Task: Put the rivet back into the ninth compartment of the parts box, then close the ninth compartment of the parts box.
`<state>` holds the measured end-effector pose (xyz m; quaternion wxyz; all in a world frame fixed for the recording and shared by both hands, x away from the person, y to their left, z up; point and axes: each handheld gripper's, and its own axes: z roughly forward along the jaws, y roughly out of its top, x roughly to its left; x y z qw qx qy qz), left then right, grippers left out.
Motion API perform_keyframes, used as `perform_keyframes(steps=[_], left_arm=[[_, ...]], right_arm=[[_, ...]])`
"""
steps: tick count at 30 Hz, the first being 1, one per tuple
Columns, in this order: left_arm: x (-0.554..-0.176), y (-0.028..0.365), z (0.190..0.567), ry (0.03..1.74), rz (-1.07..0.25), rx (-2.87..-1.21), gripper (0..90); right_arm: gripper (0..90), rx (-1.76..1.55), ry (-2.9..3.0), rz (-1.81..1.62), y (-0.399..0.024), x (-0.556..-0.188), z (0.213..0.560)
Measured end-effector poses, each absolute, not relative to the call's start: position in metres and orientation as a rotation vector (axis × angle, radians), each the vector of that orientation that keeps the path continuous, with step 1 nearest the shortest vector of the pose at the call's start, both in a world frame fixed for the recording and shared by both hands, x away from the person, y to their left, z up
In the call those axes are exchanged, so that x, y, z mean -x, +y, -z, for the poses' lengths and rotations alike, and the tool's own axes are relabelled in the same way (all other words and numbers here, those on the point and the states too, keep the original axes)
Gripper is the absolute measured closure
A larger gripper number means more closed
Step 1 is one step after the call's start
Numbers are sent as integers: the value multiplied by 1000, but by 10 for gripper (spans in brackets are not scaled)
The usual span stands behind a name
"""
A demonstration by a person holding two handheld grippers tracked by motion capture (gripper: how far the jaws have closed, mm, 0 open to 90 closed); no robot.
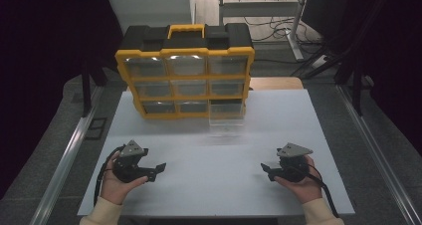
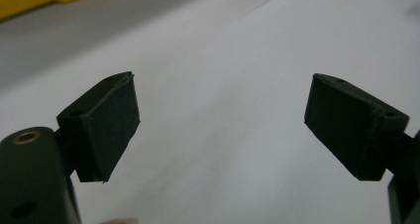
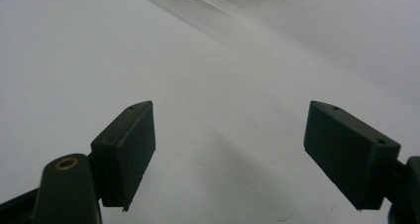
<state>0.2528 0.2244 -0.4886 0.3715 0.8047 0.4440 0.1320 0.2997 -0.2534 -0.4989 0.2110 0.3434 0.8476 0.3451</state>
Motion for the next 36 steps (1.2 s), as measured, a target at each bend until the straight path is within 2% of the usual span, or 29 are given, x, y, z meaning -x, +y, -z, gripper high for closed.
perform_keyframes(steps=[12,28,33,36], left_arm=[[-260,237,504,1200,-310,-2042,137],[-262,244,503,1225,-302,-1986,138],[-259,244,500,1211,-304,-1986,138],[-260,244,498,1203,-306,-1982,138]], right_arm=[[210,-953,2361,-960,-253,-301,500],[218,-1019,2325,-1035,-250,-303,494],[248,-1063,2293,-1067,-243,-305,490],[297,-1079,2298,-1083,-233,-305,491]])
